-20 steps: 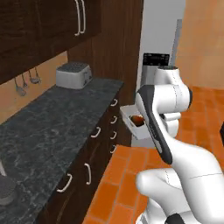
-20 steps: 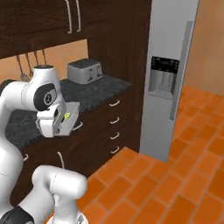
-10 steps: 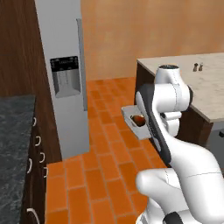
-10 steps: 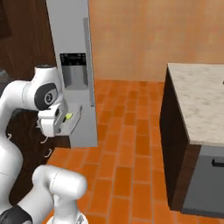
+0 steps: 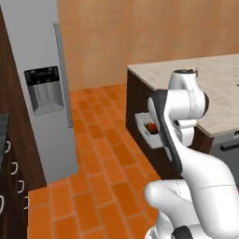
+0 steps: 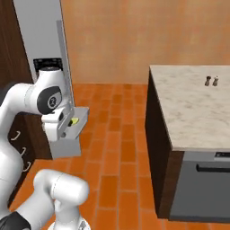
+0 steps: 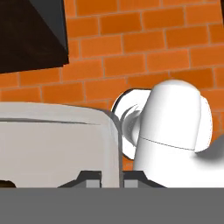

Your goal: Take the meat container that has the shrimp and place it on the second highest rack of the freezer. Then take the vegetable container that has the bell pepper and lemon wedge and place it on the highest rack of the freezer.

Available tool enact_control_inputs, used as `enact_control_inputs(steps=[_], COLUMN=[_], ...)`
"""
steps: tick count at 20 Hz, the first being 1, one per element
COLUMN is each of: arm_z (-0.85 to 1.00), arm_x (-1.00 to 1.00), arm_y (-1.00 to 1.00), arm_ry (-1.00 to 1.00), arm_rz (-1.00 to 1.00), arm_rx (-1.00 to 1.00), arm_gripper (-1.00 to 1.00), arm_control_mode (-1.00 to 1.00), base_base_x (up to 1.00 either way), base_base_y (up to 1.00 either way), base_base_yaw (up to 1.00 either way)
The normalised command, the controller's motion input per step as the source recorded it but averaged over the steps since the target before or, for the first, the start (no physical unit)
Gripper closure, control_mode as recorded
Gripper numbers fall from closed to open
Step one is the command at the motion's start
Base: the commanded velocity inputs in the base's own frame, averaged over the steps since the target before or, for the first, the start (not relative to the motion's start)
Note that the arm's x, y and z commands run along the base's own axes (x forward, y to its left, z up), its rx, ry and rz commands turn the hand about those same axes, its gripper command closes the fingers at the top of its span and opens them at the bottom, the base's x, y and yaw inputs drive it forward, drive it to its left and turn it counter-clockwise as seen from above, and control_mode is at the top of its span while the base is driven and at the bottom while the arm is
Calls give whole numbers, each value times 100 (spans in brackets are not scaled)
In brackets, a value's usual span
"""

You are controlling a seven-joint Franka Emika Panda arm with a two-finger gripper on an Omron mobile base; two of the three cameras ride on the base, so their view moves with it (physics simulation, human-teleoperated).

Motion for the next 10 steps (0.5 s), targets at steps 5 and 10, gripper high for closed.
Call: enact_control_inputs(steps=[5,10], arm_z=[0,0], arm_x=[0,0], arm_y=[0,0], arm_ry=[0,0], arm_rz=[0,0], arm_rx=[0,0], arm_gripper=[100,100], arm_control_mode=[100,100], base_base_x=[98,100], base_base_y=[-47,-10], base_base_yaw=[6,9])
